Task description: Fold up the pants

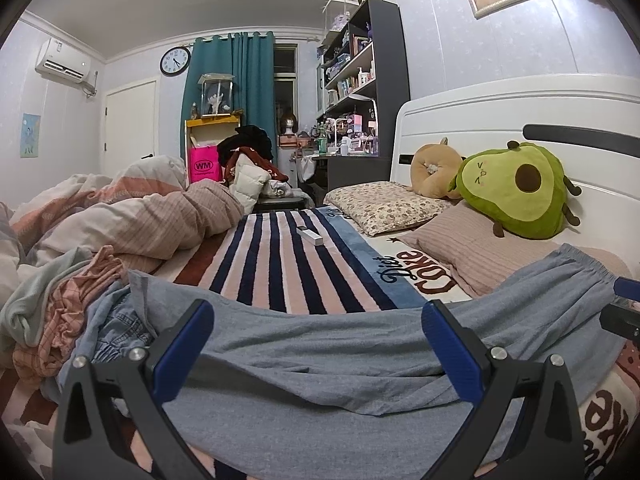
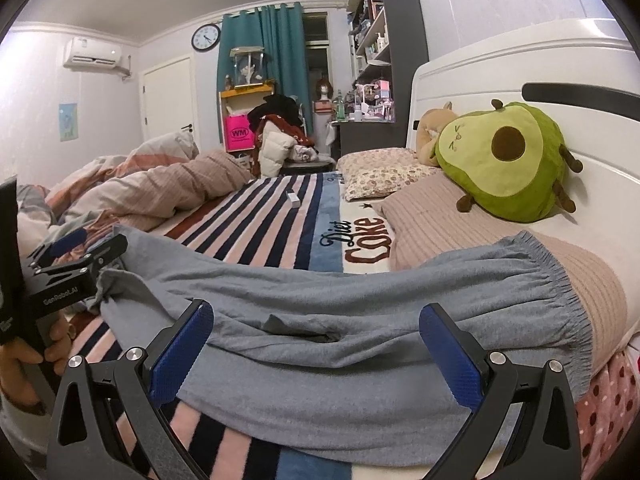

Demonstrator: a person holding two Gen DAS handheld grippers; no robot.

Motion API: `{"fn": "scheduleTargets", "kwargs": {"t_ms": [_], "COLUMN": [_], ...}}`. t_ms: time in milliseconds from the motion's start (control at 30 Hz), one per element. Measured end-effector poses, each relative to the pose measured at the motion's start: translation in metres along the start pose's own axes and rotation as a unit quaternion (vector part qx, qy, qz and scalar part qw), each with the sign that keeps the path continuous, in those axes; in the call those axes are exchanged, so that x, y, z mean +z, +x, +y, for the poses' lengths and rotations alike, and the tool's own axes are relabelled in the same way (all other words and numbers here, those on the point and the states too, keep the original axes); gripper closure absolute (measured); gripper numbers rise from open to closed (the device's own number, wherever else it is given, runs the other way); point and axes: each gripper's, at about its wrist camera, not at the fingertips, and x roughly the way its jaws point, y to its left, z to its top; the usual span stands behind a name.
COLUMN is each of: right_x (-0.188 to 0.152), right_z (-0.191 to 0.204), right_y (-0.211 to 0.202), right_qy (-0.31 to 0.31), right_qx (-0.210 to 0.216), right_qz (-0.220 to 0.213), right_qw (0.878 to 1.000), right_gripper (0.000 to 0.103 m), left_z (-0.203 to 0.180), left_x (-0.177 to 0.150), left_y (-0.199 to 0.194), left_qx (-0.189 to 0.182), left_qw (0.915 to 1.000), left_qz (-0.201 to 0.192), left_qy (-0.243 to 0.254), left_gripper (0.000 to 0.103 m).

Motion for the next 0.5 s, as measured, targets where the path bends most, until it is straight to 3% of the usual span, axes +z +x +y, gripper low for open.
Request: {"fn": "scheduleTargets", "kwargs": {"t_ms": [500], "right_x": [-0.010], "right_z": [-0.013], "right_y": [0.000], "right_qy": [0.011], "right_qx": [-0.001], "right_qz": [0.010], "right_qw": [1.000], "right_gripper": [0.001], "left_z": [0.006], "left_x": [-0.002], "left_y": [0.007], "left_qx": [0.002], "left_qw": [0.9999], "left_qz": [0.014], "left_qy": [-0.004], "left_gripper": [0.001]}}
